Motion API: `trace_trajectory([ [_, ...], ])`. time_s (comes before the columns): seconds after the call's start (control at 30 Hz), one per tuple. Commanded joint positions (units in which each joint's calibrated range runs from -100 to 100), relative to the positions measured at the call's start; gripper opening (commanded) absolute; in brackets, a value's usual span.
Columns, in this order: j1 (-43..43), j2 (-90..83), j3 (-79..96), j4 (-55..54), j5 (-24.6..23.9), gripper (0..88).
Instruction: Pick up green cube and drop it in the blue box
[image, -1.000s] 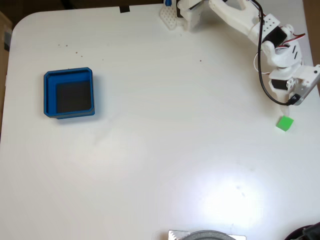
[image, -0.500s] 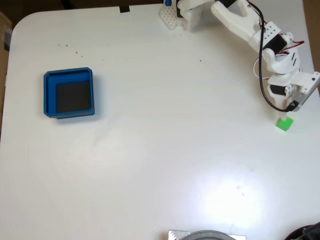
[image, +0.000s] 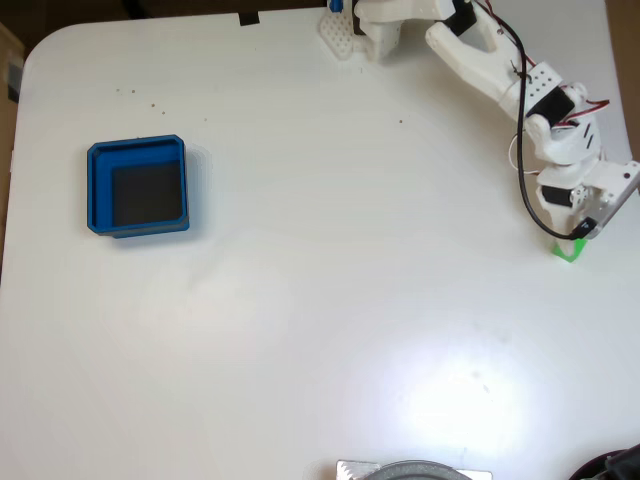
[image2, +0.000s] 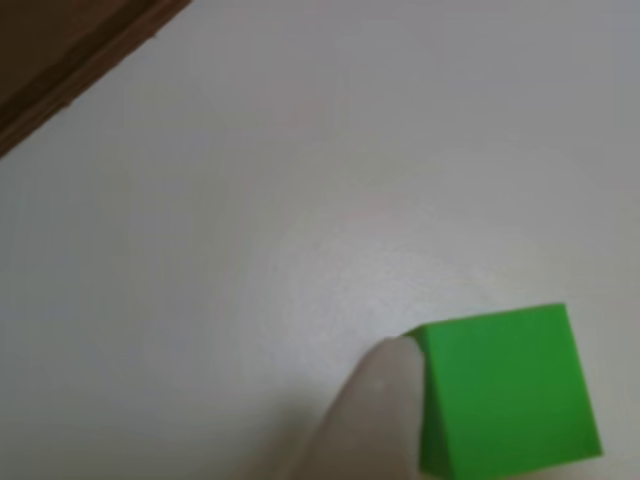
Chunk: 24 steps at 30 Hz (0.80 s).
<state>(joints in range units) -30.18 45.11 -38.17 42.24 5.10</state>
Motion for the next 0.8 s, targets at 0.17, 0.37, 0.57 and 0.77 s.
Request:
trace_trajectory([
  [0.17, 1.7, -0.9, -4.3, 0.1, 0.2, 29.3],
  [0.37, 1.7, -0.7, -4.3, 0.1, 0.2, 29.3],
  [0.57, 1.6, 1.9, -4.3, 0.1, 0.2, 29.3],
  [0.77, 1.6, 2.5, -4.3, 0.1, 0.2, 29.3],
])
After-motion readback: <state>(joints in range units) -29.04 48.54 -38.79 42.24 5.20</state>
